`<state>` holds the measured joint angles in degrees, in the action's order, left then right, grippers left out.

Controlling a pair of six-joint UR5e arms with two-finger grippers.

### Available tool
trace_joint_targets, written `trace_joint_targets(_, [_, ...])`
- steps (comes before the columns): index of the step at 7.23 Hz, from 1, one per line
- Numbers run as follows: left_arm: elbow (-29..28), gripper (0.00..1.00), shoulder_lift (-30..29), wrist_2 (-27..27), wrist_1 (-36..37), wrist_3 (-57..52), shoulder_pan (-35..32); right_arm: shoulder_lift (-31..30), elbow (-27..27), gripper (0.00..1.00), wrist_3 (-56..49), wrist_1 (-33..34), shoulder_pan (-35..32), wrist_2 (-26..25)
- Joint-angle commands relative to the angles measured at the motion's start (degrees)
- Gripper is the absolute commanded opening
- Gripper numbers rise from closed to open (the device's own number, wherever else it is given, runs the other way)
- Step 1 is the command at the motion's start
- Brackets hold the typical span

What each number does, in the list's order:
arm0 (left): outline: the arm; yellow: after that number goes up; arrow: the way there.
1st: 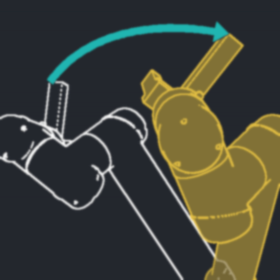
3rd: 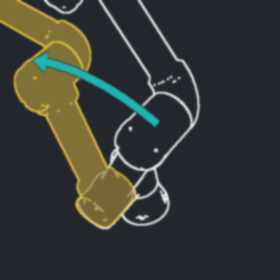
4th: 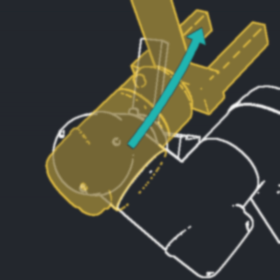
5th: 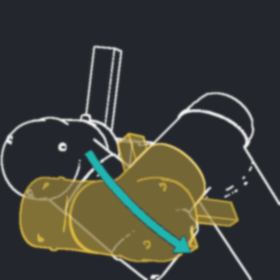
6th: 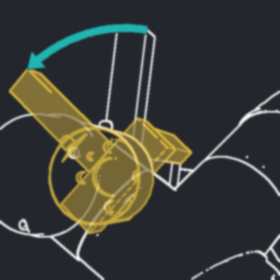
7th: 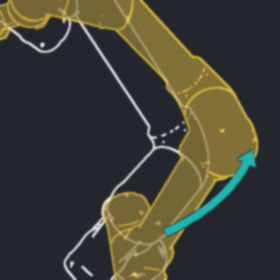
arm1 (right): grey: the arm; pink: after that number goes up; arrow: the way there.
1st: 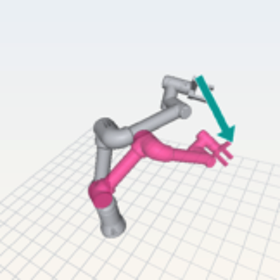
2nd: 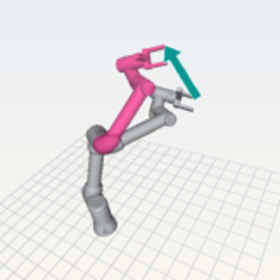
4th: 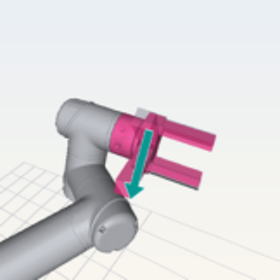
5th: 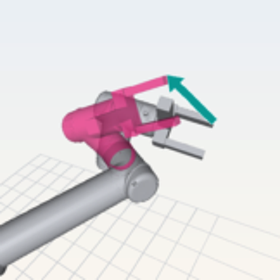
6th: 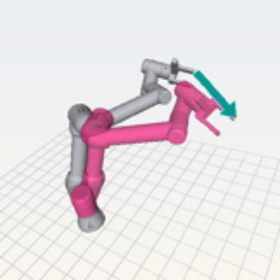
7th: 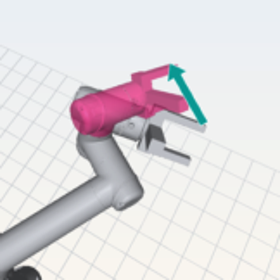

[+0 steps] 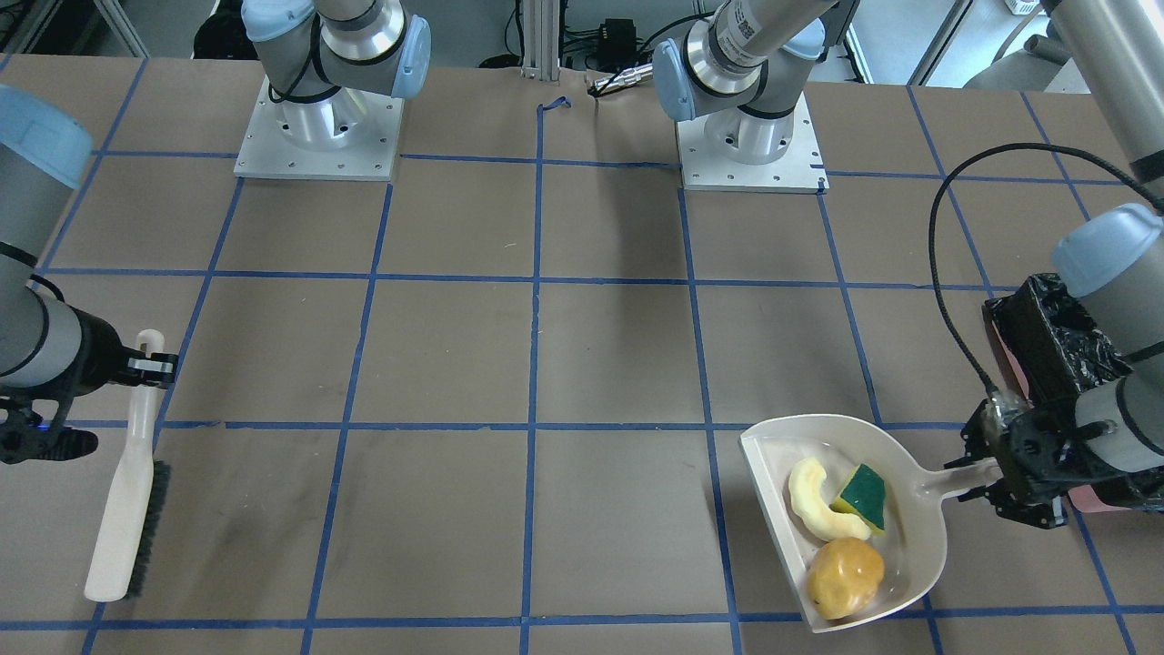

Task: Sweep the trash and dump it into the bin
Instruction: 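Lift the dustpan over the bin with the left gripper while the right returns the brush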

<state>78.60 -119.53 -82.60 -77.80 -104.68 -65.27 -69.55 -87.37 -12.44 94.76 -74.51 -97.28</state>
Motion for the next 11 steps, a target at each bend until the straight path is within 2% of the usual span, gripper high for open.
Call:
trace_joint_targets(1, [-0.4, 0.00, 2.4, -0.2, -2.6, -8.2, 5.0, -0.8, -7.1, 0.00, -9.7, 11.6, 4.6, 0.1])
trace_joint_targets(3, [-0.5, 0.00, 3.6, -0.1, -4.4, -19.9, 11.7, -0.3, -8.3, 0.00, -10.0, 14.2, 5.1, 0.3])
trace_joint_targets(4, [-0.8, 0.00, 3.8, -0.1, -5.4, -22.7, 14.9, -0.8, -9.7, 0.00, -10.6, 14.3, 5.1, 2.9])
trace_joint_targets(5, [-2.6, 0.00, 3.4, 0.1, -9.5, -25.7, 17.9, -0.8, -11.5, 0.00, -10.1, 14.6, 5.0, 3.1])
trace_joint_targets(8, [-14.9, 0.00, 1.3, -0.9, -23.2, -35.2, 23.8, -2.3, -13.2, 0.00, -9.6, 14.8, 5.1, 3.0])
trace_joint_targets(11, [-20.7, 0.00, -2.2, -4.6, -24.0, -43.5, 28.6, -3.1, -13.3, 0.00, -7.8, 15.4, 6.4, 3.1])
